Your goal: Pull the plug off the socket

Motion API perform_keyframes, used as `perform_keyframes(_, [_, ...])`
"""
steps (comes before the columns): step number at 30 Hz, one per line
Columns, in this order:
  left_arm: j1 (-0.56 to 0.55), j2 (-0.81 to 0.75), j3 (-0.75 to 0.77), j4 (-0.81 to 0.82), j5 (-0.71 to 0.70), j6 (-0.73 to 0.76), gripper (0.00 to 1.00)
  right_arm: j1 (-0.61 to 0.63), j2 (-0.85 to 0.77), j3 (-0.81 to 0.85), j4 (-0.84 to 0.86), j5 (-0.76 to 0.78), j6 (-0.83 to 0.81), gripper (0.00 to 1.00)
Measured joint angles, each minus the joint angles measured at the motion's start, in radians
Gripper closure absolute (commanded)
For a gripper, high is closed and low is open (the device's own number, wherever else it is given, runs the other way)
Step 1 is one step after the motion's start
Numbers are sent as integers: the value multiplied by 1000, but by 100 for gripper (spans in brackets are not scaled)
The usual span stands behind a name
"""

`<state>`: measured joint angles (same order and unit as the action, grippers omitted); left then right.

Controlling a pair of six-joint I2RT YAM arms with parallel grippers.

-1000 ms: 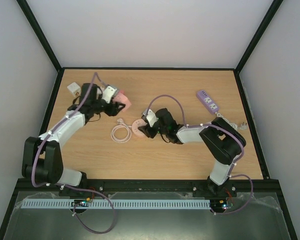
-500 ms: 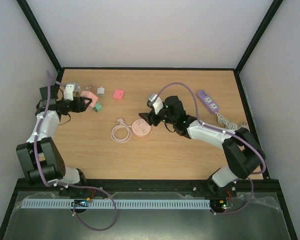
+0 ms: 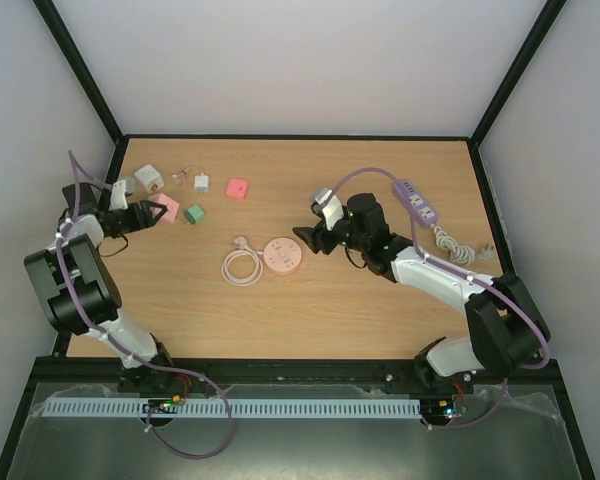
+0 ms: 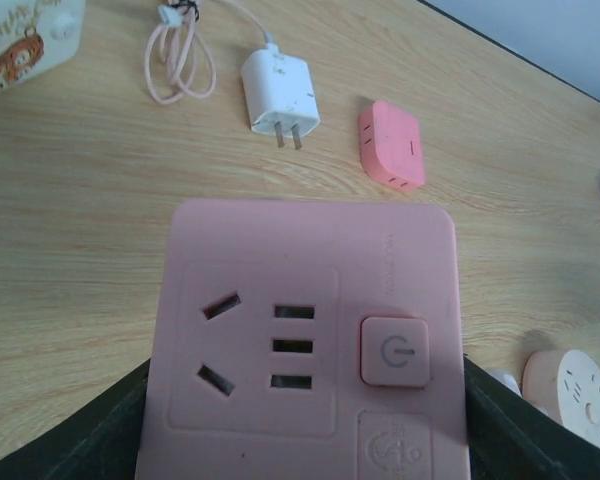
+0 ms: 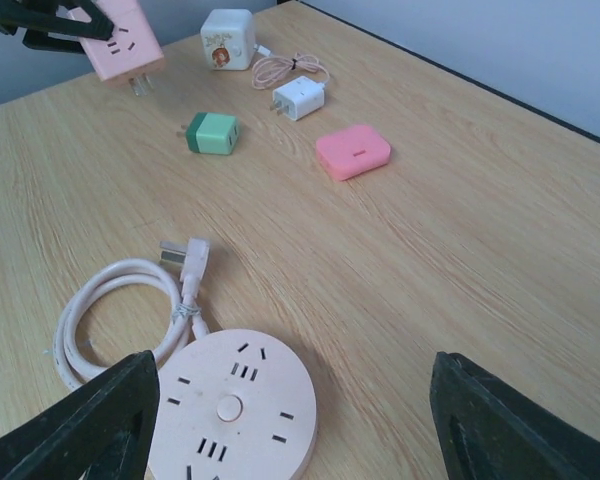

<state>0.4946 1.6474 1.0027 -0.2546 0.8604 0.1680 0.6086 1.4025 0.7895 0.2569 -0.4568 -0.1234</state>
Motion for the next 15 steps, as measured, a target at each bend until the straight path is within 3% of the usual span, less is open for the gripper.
perform_keyframes(15, [34,175,58,57,26,-73,69,-1,5,-2,-10,-13,0,26])
